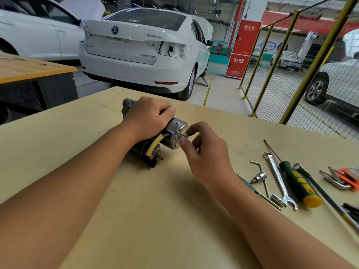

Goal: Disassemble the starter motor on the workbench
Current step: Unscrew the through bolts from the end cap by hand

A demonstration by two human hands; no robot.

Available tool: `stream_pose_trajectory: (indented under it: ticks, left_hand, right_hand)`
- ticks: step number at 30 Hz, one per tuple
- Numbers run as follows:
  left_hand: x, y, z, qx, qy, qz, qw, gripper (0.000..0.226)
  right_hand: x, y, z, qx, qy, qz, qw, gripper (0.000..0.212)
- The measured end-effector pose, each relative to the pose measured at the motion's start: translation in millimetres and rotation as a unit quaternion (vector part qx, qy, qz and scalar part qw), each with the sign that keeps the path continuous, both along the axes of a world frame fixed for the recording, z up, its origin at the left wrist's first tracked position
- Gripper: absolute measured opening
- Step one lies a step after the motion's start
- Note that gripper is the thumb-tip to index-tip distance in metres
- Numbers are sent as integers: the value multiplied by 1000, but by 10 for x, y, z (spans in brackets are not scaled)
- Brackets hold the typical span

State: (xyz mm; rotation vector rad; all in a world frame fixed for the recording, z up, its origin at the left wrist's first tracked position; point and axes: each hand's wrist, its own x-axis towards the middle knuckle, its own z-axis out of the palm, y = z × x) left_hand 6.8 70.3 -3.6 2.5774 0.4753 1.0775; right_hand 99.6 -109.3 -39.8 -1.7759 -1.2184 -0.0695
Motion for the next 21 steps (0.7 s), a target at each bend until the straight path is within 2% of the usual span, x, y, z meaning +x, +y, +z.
stream_pose_trajectory:
  ticks: [4, 6, 9, 11, 14, 16, 19, 21]
  left_hand:
    - [-2, -4, 6, 3, -2, 6, 1000, 40]
    - [-3, -5, 11, 0, -3, 8, 1000, 40]
    - [-7, -20, 13, -4, -1, 10, 1000, 41]
    - [-9, -34, 18, -5, 3, 11, 1000, 41]
    - [-11, -52, 30, -6, 6, 14, 1000, 42]
    - [-11, -55, 37, -5, 6, 15, 1000, 41]
    - [-6, -60, 34, -4, 8, 14, 1000, 40]
    - [-6, -62, 31, -3, 7, 14, 1000, 39]
  right_hand:
    - [-38, 2, -48, 3, 21, 16, 1000, 12]
    - [-30, 9, -68, -3, 7, 9, 1000, 20]
    - [27, -3, -78, -96, -79, 5, 992, 23]
    - [59, -24, -81, -169, -161, 11, 972, 25]
    - [67, -24, -86, -199, -205, 22, 958, 28]
    - [25, -13, -84, -162, -161, 19, 973, 35]
    - [-44, 0, -60, -52, -51, -17, 997, 48]
    - [-55, -1, -42, -11, -30, -24, 999, 39]
